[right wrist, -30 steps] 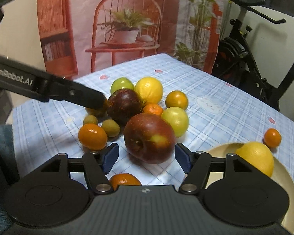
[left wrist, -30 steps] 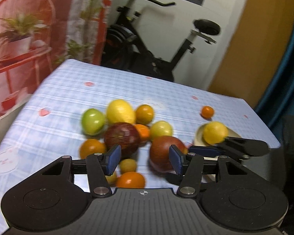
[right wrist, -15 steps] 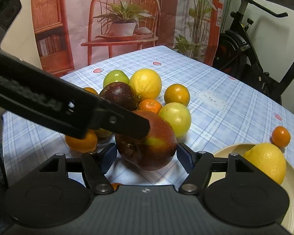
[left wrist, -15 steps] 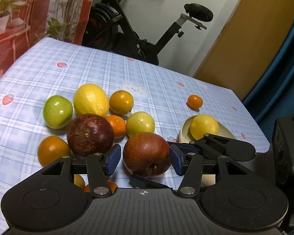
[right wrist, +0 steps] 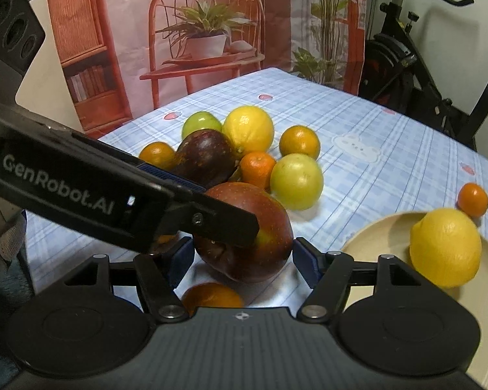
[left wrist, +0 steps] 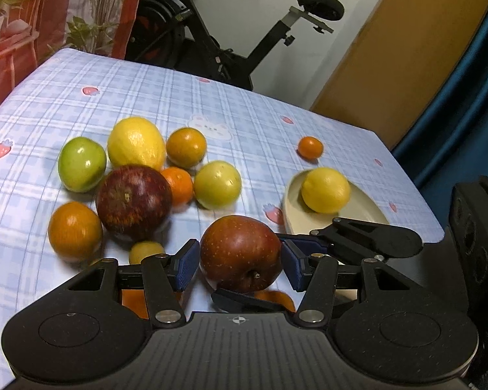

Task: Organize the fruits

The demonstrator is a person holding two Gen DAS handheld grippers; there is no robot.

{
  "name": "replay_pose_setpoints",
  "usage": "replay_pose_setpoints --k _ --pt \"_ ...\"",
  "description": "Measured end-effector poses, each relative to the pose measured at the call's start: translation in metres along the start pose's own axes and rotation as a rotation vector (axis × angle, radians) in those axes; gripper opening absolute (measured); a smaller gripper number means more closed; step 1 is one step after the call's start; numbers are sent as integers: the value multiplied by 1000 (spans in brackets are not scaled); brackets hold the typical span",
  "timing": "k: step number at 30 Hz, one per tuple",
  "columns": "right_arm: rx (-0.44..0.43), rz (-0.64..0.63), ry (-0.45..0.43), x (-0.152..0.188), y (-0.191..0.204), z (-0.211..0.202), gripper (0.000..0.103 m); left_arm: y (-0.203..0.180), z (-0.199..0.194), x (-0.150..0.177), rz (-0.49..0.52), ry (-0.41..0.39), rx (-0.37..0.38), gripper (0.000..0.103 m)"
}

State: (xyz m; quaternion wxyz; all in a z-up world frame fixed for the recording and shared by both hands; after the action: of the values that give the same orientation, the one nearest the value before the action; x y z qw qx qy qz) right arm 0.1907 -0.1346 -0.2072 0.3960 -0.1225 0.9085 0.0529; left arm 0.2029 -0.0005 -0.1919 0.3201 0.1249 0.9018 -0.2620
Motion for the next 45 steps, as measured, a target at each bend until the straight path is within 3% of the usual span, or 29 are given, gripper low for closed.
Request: replay_pose_setpoints --k 10,24,37,41,45 --pt "-48 16 25 3 2 -6 69 2 -3 0 -11 0 -13 57" --pt "-5 -23 -56 -2 3 -17 68 8 11 -22 -31 -40 -41 58" --pt "6 -22 -67 -2 -3 -6 66 12 22 -32 -48 -48 -56 57" --pt "7 -3 -86 -4 -8 -6 65 17 10 -35 -67 -72 -26 61" --pt "-1 15 -95 -6 -11 -6 65 11 5 -33 -20 -58 -19 73"
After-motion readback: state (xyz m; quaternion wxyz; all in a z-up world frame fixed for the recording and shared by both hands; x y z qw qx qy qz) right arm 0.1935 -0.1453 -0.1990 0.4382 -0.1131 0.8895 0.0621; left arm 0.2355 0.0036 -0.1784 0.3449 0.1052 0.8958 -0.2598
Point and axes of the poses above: each gripper's, at about its wrist camera, not at the fingertips, and z roughly the way its jaws point, y to its left, x to its underside, the point moved 1 cm from there along z, roughly the way its jaws point, and after that the axes turned 2 degrees about x, right-handed, at the moved point
